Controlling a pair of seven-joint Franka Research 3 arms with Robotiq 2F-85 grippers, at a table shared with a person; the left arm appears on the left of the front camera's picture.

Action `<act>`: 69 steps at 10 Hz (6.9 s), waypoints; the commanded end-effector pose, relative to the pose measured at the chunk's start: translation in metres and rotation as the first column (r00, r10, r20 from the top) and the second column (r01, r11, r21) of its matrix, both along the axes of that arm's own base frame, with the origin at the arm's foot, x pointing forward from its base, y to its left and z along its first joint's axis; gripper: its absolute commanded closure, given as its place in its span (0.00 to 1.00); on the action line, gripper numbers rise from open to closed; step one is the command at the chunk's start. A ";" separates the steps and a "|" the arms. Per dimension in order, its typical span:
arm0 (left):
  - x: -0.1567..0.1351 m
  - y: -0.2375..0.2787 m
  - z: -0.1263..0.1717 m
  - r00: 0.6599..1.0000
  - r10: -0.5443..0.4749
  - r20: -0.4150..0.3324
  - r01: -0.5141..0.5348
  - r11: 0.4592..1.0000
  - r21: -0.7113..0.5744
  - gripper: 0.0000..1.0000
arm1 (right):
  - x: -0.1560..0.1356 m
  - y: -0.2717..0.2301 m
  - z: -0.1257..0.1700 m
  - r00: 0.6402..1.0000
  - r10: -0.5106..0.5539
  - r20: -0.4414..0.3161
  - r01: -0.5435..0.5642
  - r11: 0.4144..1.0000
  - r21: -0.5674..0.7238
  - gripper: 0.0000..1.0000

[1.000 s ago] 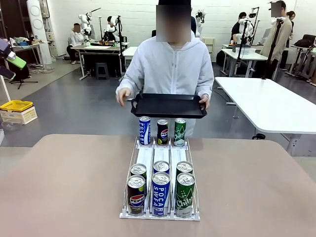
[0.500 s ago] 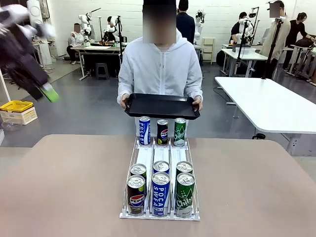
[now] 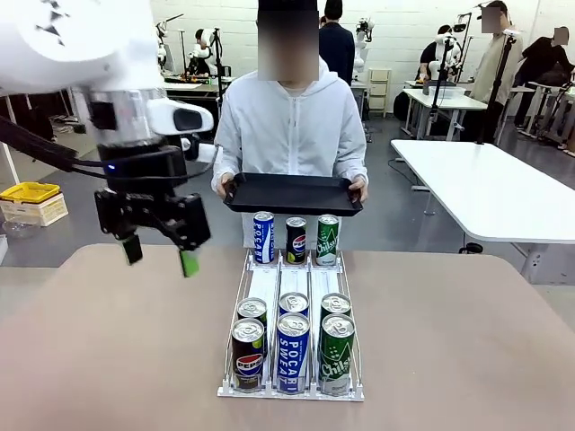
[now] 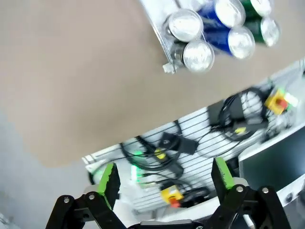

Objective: Retrieve and hand over the desired beverage to the person.
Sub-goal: Pick up a can of the same type that the person held from the Automatic Can Dispenser.

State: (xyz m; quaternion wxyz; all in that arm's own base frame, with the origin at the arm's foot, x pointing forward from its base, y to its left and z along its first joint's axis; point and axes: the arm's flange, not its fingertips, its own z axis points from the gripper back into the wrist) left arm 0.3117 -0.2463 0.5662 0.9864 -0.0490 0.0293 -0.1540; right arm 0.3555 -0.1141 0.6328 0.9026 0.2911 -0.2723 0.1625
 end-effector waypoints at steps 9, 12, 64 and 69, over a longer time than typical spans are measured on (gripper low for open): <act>0.016 -0.013 -0.012 0.987 0.157 0.045 -0.156 0.987 -0.034 0.00 | 0.004 -0.001 0.000 1.000 0.023 0.015 -0.024 0.999 0.023 0.00; 0.017 -0.015 -0.015 0.983 0.179 0.048 -0.177 0.984 -0.036 0.00 | 0.004 -0.001 0.000 1.000 0.023 0.015 -0.024 0.999 0.023 0.00; 0.024 -0.092 -0.038 0.997 0.077 0.029 -0.077 0.997 0.006 0.95 | 0.004 -0.001 0.000 1.000 0.023 0.015 -0.024 0.999 0.023 0.00; 0.055 -0.122 0.096 0.997 0.006 0.078 -0.011 0.998 0.068 0.95 | 0.004 -0.001 0.000 1.000 0.023 0.015 -0.024 0.999 0.023 0.00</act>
